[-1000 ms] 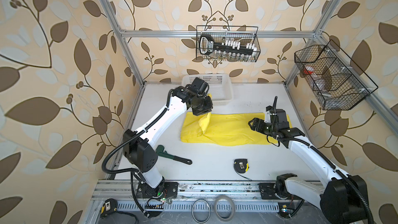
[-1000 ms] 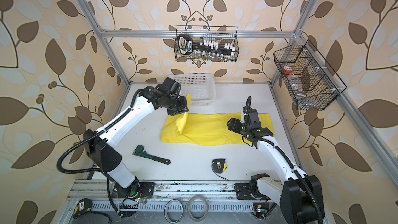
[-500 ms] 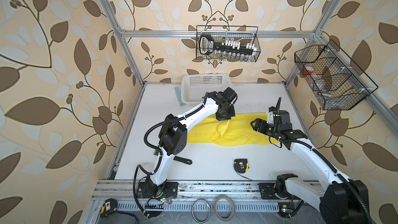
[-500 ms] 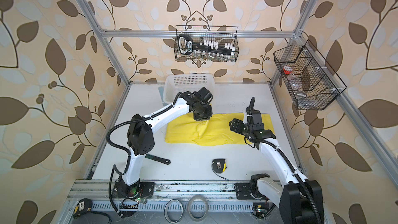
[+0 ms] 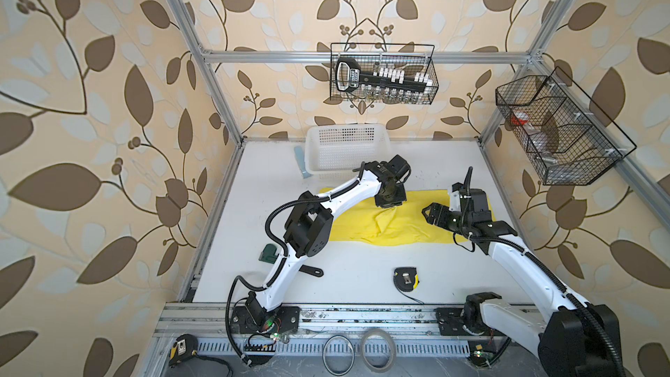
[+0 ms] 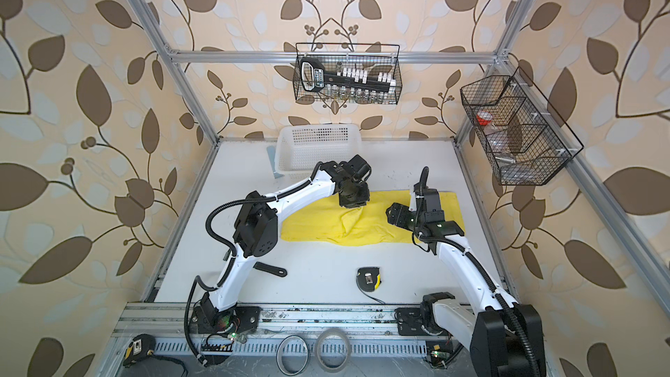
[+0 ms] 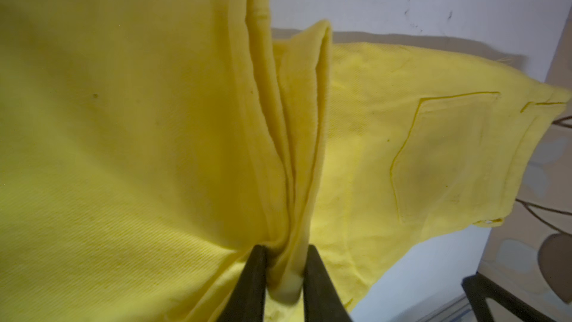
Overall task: Fold and stack the trousers
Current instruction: 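Fold the leg hem with the left gripper over toward the right gripper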
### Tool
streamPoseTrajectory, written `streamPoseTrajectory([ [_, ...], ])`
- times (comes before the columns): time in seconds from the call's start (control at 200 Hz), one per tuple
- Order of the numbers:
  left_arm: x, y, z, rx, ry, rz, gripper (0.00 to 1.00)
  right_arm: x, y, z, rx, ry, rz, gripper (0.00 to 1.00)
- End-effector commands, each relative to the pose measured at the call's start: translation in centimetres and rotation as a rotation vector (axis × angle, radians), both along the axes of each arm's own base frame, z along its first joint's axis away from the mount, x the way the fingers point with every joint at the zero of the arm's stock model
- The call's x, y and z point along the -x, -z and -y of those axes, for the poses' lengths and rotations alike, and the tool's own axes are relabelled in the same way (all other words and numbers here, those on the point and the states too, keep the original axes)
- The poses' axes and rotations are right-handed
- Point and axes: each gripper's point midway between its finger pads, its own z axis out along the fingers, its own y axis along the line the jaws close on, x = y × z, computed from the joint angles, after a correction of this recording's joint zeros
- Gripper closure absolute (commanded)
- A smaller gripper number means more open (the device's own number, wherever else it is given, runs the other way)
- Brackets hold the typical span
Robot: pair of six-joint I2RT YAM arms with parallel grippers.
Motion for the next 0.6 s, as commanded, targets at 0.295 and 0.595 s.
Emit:
streamPoseTrajectory([
  [0.295, 1.8, -9.1, 1.8, 0.162, 0.159, 0.108, 0.65, 0.4, -1.4, 0.7, 0.021, -0.005, 0.038, 0.16],
  [0.595, 4.8, -10.8, -8.2, -0.112, 0.198, 0.188, 0.42, 0.8, -3.3, -2.8, -0.035, -0.092, 0.079, 0.19],
])
